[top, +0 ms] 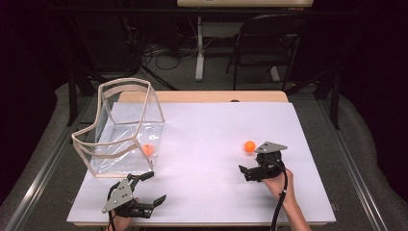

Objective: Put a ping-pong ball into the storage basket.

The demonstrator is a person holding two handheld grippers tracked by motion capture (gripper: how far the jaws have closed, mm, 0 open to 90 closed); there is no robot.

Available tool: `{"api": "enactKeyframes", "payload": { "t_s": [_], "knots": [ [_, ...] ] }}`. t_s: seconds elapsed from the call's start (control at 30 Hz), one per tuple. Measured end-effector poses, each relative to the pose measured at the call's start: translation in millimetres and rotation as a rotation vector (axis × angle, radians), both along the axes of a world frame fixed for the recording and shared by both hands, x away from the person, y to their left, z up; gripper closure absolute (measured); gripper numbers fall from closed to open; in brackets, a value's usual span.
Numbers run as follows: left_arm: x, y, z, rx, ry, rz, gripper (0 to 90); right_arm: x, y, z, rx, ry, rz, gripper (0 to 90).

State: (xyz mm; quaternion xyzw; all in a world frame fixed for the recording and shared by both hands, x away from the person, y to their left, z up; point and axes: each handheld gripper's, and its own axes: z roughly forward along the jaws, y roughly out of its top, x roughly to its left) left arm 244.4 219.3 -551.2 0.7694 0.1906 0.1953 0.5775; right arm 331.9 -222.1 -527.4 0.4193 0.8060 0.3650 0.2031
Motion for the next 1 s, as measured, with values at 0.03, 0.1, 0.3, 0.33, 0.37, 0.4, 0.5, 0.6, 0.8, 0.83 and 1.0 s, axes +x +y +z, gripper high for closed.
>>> {"api": "enactKeyframes", "payload": {
  "t_s": [0.03,0.1,0.3,0.33,0.37,0.4,0.5,0.6,0.8,0.83,1.0],
  "knots": [
    [0.2,-0.2,-0.1,-0.002,0.000,0.001,15.6,0.5,0.0,0.3,-0.001,-0.003,0.001,0.0],
    [0.8,-1.0,-0.2,0.003,0.001,-0.002,15.6,1.2,0.0,1.1,-0.002,-0.011,-0.001,0.0],
    [2.3,-6.2,-0.2,0.002,0.000,-0.010,15.6,1.8,-1.6,2.7,-0.005,-0.027,-0.015,0.0],
    [2.9,-6.5,-0.2,0.003,0.002,-0.015,15.6,2.0,-2.3,2.9,-0.005,-0.029,-0.020,0.0],
    [3.7,-7.0,-0.2,0.005,-0.001,-0.016,15.6,2.5,-2.9,3.1,-0.005,-0.032,-0.021,0.0],
    [4.1,-7.5,-0.3,0.004,0.002,-0.015,15.6,3.1,-3.6,3.4,-0.003,-0.030,-0.025,0.0],
    [5.7,-8.4,-0.6,0.003,0.002,-0.016,15.6,5.6,-5.0,4.0,0.002,-0.037,-0.035,0.0],
    [6.2,-9.2,-0.3,0.002,0.001,-0.017,15.6,9.0,-4.9,4.5,0.008,-0.040,-0.047,0.0],
    [7.1,-9.7,-0.2,0.007,-0.001,-0.020,15.6,15.5,-3.4,4.6,-0.005,-0.046,-0.050,0.0],
    [7.5,-9.9,-0.3,0.007,-0.002,-0.023,15.6,16.1,-3.3,4.5,-0.007,-0.046,-0.053,0.0],
    [7.6,-11.4,-0.6,0.013,0.004,-0.022,15.6,21.9,-1.4,4.0,-0.016,-0.048,-0.058,0.0]
  ]
}}
